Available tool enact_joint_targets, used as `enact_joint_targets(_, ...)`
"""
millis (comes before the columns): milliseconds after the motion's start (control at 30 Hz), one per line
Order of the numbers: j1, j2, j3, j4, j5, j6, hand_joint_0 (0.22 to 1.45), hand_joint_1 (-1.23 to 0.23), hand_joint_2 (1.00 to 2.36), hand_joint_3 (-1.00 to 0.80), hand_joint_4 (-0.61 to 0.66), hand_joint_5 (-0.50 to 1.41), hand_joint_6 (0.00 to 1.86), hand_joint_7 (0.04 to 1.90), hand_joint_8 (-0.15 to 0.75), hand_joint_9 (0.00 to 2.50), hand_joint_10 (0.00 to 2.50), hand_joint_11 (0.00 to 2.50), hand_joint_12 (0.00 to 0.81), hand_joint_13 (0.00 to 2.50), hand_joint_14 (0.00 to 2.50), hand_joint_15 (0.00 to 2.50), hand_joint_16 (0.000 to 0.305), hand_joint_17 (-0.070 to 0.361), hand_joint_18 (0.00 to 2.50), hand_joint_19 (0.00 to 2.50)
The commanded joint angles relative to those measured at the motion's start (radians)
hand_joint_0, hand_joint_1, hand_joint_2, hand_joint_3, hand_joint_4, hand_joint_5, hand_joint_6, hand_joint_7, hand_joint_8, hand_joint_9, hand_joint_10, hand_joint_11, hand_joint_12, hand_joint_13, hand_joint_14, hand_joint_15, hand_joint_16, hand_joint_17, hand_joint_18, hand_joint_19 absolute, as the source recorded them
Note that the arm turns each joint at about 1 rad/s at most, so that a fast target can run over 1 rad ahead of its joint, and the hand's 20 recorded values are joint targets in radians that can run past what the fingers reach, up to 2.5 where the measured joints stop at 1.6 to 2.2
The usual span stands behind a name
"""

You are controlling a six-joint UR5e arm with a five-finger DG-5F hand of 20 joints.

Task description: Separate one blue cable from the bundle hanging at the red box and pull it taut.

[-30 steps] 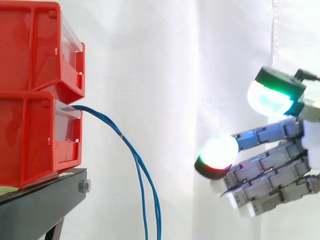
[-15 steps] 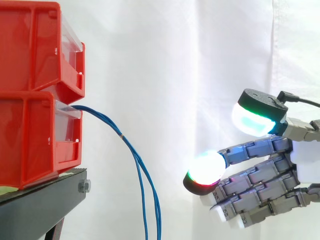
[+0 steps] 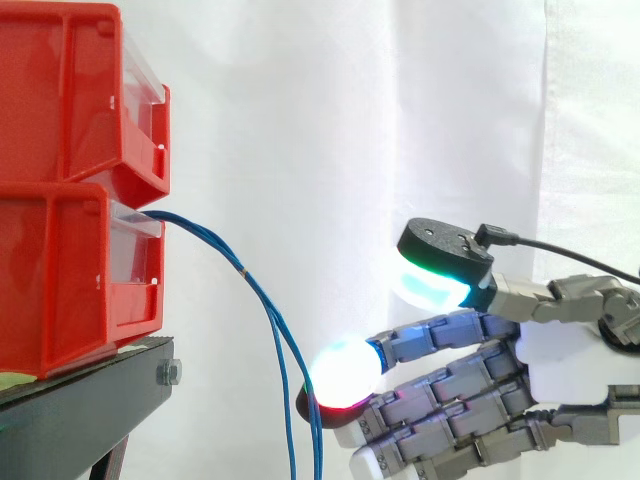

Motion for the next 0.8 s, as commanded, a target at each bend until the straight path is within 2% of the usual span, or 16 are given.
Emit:
enact_joint_targets(0, 0.001, -0.006, 0.023, -0.017, 0.005, -0.007, 0.54, -0.55, 1.0, -0.48, 0.23, -0.22, 0.5, 0.87, 0.268, 0.42, 0.01, 0.28, 0.346, 0.45, 0.01, 0.26, 0.043, 0.097, 0.29, 0.32)
enact_joint_targets(133, 0.001, -0.007, 0.027, -0.006, 0.003, -0.021, 0.53, -0.55, 1.0, -0.48, 0.23, -0.22, 0.5, 0.87, 0.268, 0.42, 0.01, 0.28, 0.347, 0.45, 0.01, 0.26, 0.043, 0.097, 0.29, 0.33)
enact_joint_targets(200, 0.001, -0.027, 0.029, 0.016, 0.003, -0.032, 0.53, -0.55, 1.0, -0.48, 0.23, -0.22, 0.5, 0.87, 0.268, 0.42, 0.01, 0.28, 0.347, 0.45, 0.01, 0.26, 0.043, 0.097, 0.29, 0.33)
enact_joint_targets(267, 0.001, -0.055, 0.038, 0.069, -0.003, -0.018, 0.53, -0.55, 1.0, -0.48, 0.23, -0.22, 0.5, 0.87, 0.268, 0.42, 0.01, 0.28, 0.347, 0.45, 0.01, 0.26, 0.043, 0.097, 0.29, 0.33)
enact_joint_targets(300, 0.001, -0.055, 0.041, 0.075, -0.003, -0.019, 0.53, -0.55, 1.0, -0.47, 0.23, -0.22, 0.5, 0.87, 0.268, 0.42, 0.01, 0.28, 0.347, 0.45, 0.01, 0.26, 0.043, 0.097, 0.29, 0.33)
enact_joint_targets(533, 0.007, -0.056, 0.064, 0.075, -0.007, -0.036, 0.53, -0.55, 1.0, -0.48, 0.23, -0.22, 0.5, 0.87, 0.27, 0.43, 0.01, 0.28, 0.348, 0.45, 0.01, 0.26, 0.043, 0.097, 0.29, 0.34)
enact_joint_targets(567, 0.007, -0.075, 0.082, 0.074, -0.021, -0.027, 0.53, -0.55, 1.0, -0.48, 0.23, -0.22, 0.5, 0.87, 0.27, 0.43, 0.01, 0.28, 0.348, 0.45, 0.01, 0.26, 0.043, 0.097, 0.29, 0.34)
enact_joint_targets(600, 0.007, -0.086, 0.084, 0.075, -0.029, -0.024, 0.53, -0.55, 1.0, -0.48, 0.23, -0.22, 0.5, 0.87, 0.27, 0.43, 0.01, 0.28, 0.348, 0.45, 0.01, 0.26, 0.043, 0.097, 0.29, 0.33)
enact_joint_targets(767, 0.01, -0.098, 0.102, 0.074, -0.037, -0.005, 0.53, -0.55, 1.0, -0.48, 0.23, -0.22, 0.5, 0.87, 0.272, 0.43, 0.01, 0.28, 0.349, 0.46, 0.01, 0.26, 0.043, 0.097, 0.29, 0.34)
